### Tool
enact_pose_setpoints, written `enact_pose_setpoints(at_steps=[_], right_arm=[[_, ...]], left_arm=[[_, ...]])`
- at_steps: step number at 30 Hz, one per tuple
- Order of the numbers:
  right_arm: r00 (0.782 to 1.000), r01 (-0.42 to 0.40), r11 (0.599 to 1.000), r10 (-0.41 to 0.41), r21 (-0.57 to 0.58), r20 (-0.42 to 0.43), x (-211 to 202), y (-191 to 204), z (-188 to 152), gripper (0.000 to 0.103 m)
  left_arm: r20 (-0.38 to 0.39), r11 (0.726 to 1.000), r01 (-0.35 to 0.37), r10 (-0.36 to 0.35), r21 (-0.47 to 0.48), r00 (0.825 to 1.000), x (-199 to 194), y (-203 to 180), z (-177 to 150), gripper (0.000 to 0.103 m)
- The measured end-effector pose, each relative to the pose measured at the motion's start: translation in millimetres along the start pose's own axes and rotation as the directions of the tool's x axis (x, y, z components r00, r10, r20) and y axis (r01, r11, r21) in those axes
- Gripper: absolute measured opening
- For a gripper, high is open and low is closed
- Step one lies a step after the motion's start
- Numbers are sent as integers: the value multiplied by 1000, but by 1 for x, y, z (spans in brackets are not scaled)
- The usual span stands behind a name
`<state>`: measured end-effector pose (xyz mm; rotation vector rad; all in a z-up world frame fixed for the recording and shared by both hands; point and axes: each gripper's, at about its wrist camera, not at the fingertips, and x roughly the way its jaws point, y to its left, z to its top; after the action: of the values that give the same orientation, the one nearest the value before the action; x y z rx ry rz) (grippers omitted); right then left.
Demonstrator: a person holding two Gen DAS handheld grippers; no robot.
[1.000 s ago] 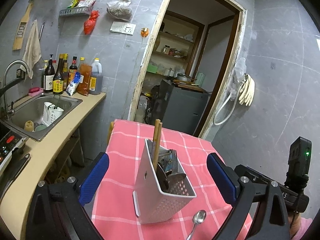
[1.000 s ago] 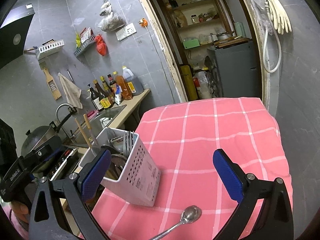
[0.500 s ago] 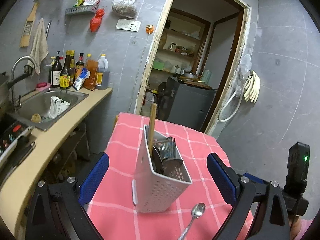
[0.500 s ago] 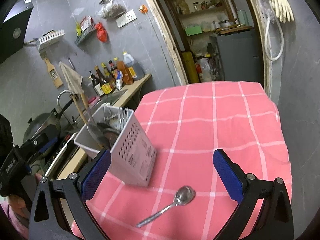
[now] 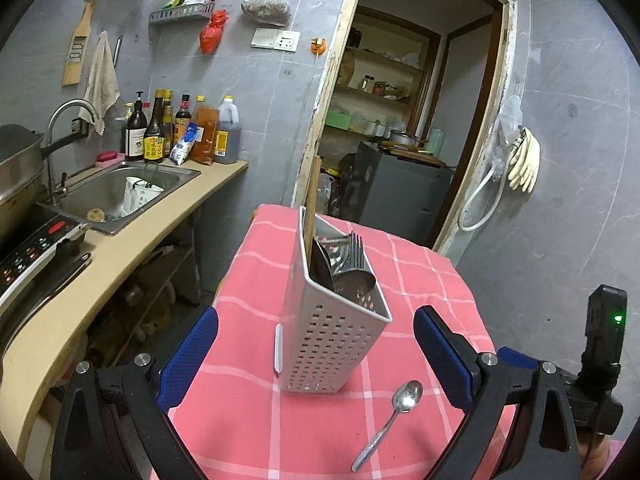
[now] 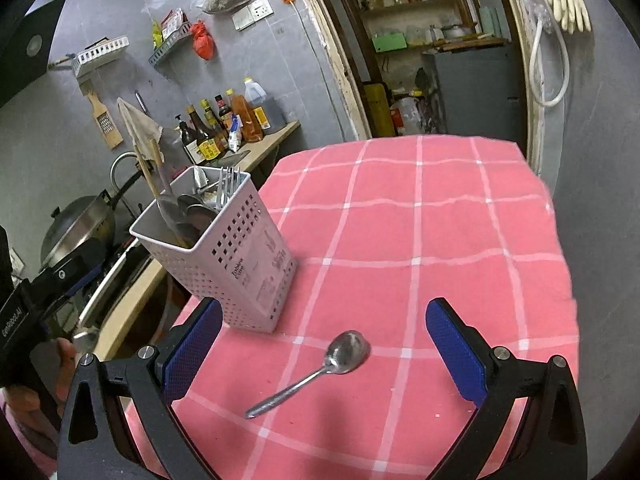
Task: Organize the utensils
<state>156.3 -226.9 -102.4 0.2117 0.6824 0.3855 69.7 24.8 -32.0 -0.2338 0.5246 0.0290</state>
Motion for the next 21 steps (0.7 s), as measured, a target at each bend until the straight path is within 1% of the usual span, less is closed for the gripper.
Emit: enact_pose_setpoints(at_steps=[6, 8, 11, 16, 18, 19, 20, 21], right_arm=[[998, 45, 999, -44, -12, 44, -15, -1, -1, 100], [999, 37, 999, -36, -6, 39, -15, -2, -2, 100], [1000, 21, 1000, -21, -14, -3, -3, -4, -8, 100], [996, -27, 999, 30, 39, -87, 29, -14, -19, 99], [992, -36, 999, 40, 33, -121, 45, -14, -22, 90], [990, -36, 999, 40, 28, -138, 51, -14, -24, 78], [987, -34, 999, 38, 24, -156, 58, -13, -25, 69], [985, -34, 999, 38, 25, -168, 63, -14, -26, 67]], left_arm=[[-7, 1000, -23, 23, 19, 1000, -5, -6, -9, 98], [-11, 999, -28, 28, 25, 1000, -7, -7, -12, 98], [-10, 999, -37, 37, 31, 999, -11, -9, -16, 98], [-19, 999, -43, 43, 15, 999, -12, -5, -21, 98], [-22, 999, -45, 45, 13, 999, -10, -3, -22, 98], [-26, 999, -45, 45, 13, 999, -8, -2, -22, 98], [-33, 999, -43, 44, 12, 999, -5, 0, -22, 98], [-36, 999, -42, 42, 11, 998, -3, 1, -23, 98]])
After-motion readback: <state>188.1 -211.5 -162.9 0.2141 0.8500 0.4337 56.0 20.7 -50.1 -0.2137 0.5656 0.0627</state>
